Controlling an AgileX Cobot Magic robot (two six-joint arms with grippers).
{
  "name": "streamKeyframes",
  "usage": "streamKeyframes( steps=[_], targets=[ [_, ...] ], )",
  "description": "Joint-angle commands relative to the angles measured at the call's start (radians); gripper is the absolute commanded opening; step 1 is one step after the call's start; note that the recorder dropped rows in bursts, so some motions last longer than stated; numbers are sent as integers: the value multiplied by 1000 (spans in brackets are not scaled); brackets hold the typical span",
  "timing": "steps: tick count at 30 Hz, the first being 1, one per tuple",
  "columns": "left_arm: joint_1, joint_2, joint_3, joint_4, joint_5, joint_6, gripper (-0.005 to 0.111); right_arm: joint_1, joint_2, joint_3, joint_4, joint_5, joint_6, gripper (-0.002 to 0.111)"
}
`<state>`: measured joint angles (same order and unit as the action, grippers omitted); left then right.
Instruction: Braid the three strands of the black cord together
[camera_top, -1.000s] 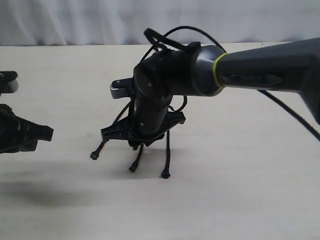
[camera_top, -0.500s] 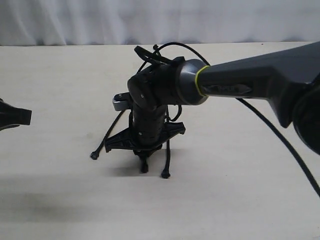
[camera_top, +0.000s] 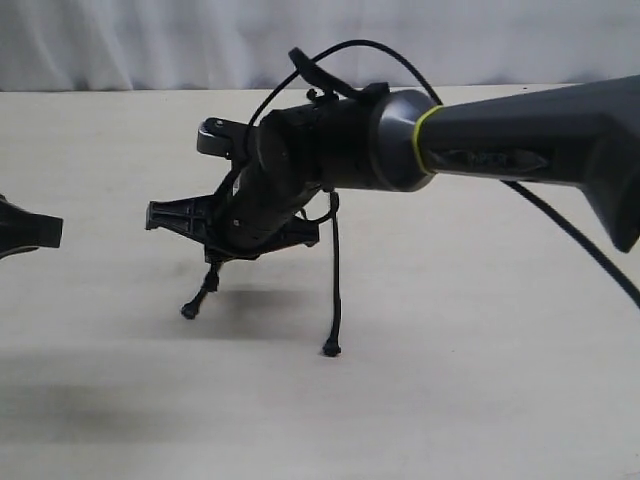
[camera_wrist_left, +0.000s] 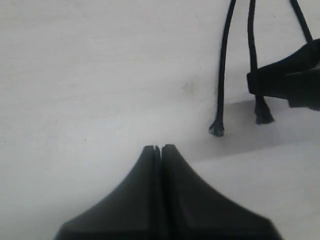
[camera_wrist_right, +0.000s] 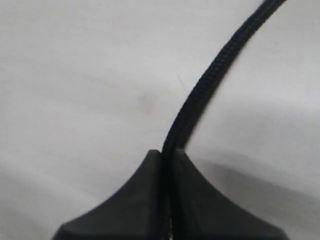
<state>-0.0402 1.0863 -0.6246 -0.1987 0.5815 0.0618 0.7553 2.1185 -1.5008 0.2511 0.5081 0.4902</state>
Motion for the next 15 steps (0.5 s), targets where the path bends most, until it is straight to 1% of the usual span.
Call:
streamKeyframes(
  steps=[1,4,7,9,12,14,15],
  targets=[
    [-6,-6,-7,3,-25,-5,0,41,34,0,33,-155,-22,4],
    [-6,-6,-7,2,-31,-5,0,61,73,-16,31,-201,-22,4],
    [-6,-6,-7,0,-33,-5,0,62,123,-61,28,-189,-22,4],
    [-6,-6,-7,0,-33,-5,0,62,175,-121,3,-111,-24,4],
    [-6,-6,-7,2,-33,-5,0,62,205,-186,-62,54,-24,4],
    [-6,-6,-7,2,-33,-5,0,60,214,-211,-122,148,-22,4],
    [-6,-6,-7,4,-33,-5,0,60,214,-223,-195,220,23,4]
  ],
)
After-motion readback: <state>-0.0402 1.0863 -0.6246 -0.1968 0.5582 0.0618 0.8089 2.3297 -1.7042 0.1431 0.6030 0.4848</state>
